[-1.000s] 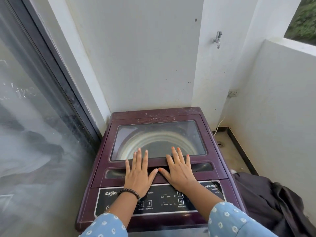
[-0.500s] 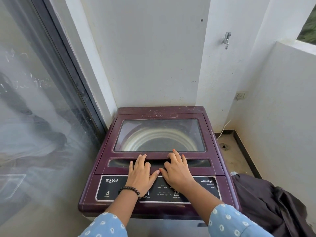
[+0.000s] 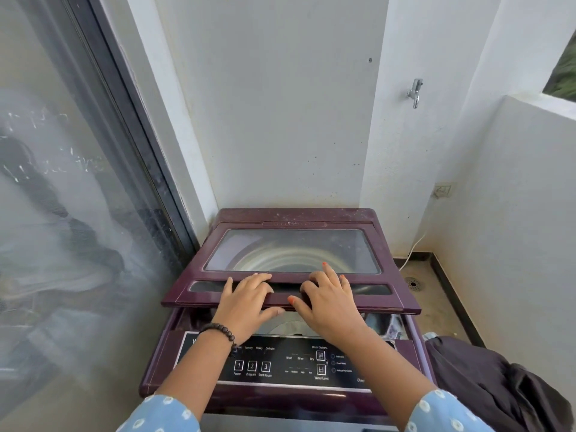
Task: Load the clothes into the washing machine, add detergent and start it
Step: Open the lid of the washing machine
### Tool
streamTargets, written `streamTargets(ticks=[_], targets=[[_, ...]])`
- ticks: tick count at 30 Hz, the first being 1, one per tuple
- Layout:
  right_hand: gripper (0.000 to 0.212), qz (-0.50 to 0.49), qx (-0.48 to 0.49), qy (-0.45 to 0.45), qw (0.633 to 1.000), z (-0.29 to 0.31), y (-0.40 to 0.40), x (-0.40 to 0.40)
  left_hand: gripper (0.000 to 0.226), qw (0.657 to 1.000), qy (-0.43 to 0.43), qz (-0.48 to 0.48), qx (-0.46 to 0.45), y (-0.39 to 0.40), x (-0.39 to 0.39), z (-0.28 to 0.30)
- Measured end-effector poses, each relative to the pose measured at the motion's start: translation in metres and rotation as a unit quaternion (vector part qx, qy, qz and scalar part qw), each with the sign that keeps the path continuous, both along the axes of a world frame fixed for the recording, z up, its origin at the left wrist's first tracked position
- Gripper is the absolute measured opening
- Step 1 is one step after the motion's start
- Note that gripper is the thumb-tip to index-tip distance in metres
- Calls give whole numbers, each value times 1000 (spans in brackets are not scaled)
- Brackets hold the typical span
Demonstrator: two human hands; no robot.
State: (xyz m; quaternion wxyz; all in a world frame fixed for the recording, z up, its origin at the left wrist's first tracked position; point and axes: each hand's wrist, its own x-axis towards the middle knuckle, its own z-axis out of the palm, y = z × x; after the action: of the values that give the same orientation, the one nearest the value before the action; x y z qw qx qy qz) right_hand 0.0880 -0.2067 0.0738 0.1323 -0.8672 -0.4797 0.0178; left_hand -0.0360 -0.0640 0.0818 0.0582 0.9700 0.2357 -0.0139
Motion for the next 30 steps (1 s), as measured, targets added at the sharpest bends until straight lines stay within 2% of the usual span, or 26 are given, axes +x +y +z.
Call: streamTargets(ticks=[2, 4, 5, 8, 12, 18, 22, 26, 30], targets=[[56, -13, 46, -78, 996, 2, -5, -1, 77, 999, -18, -17, 27, 3, 2, 10], [49, -10, 84, -141, 986, 0, -12, -5, 101, 995, -78, -34, 57, 9, 5, 17], [49, -4, 93, -162, 982, -3, -14, -7, 102, 989, -112, -43, 85, 13, 7, 19], [67, 8, 124, -211, 969, -6, -19, -10, 81, 968, -193, -44, 155, 26, 14, 28], [92, 6, 114, -238, 964, 0, -14, 3, 70, 954, -235, -37, 181, 31, 23, 36], [93, 0, 125, -277, 953, 25, 1, 22, 53, 929, -303, 20, 212, 22, 43, 42], [98, -4, 119, -285, 951, 39, 10, 34, 60, 921, -312, 48, 231, 22, 59, 40], [101, -5, 136, -297, 945, 50, 20, 44, 68, 913, -315, 24, 259, 34, 69, 43], [100, -27, 157, -296, 942, 63, 34, 55, 63, 906, -327, -17, 267, 48, 78, 51]])
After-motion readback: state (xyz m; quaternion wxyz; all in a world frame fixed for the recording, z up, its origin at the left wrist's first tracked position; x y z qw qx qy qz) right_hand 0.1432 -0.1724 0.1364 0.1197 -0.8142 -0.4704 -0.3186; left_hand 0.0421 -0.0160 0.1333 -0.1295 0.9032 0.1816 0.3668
